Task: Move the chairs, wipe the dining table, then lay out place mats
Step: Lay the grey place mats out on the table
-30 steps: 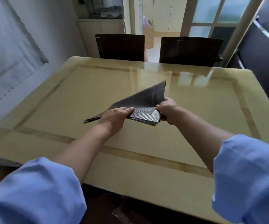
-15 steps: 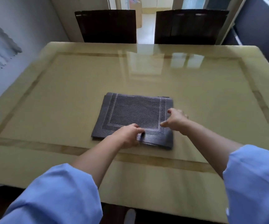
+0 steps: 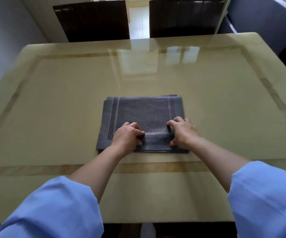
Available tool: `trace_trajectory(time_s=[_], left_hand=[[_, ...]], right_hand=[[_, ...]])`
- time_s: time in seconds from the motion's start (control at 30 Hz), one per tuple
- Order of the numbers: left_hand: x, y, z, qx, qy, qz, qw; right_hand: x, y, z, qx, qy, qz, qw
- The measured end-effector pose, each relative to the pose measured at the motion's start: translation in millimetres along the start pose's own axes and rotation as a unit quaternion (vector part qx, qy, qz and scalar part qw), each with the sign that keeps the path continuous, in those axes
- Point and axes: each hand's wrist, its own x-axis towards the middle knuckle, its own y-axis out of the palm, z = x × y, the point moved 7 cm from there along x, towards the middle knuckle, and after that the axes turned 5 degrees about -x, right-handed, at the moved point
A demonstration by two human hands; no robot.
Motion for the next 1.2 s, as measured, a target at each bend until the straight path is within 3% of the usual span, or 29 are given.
trace_trajectory(time_s=[0.13, 0.3, 0.5, 0.7, 0.93, 1.03, 1.13, 1.2], left_hand=[[-3, 1, 0, -0.047, -0.012, -0.042, 0.998], [-5, -2, -12, -0.020, -0.014, -0.061, 0.998], [-8, -4, -66, -0.078, 0.006, -0.069, 0.995], [-14, 43, -174, -0.089, 0.074, 0.004, 0.993], [-38, 111, -274, -0.068, 0.138, 0.083, 0.985], [-49, 136, -289, -0.036, 0.155, 0.126, 0.979], [-44, 136, -282, -0.038, 0.137, 0.114, 0.983], [-35, 134, -265, 0.025, 0.106, 0.113, 0.988]], right_hand=[[-4, -4, 4, -0.011, -0.017, -0.042, 0.999], [-12, -10, 6, -0.023, -0.032, -0.079, 0.996], [-24, -34, -50, 0.094, 0.065, -0.057, 0.992], [-66, -44, -133, 0.021, 0.122, -0.010, 0.992], [-126, -4, -227, 0.094, 0.152, 0.054, 0.982], [-135, 18, -246, 0.072, 0.120, 0.086, 0.986], [-135, 32, -254, 0.050, 0.085, 0.086, 0.991], [-135, 36, -257, 0.051, 0.076, 0.082, 0.992]])
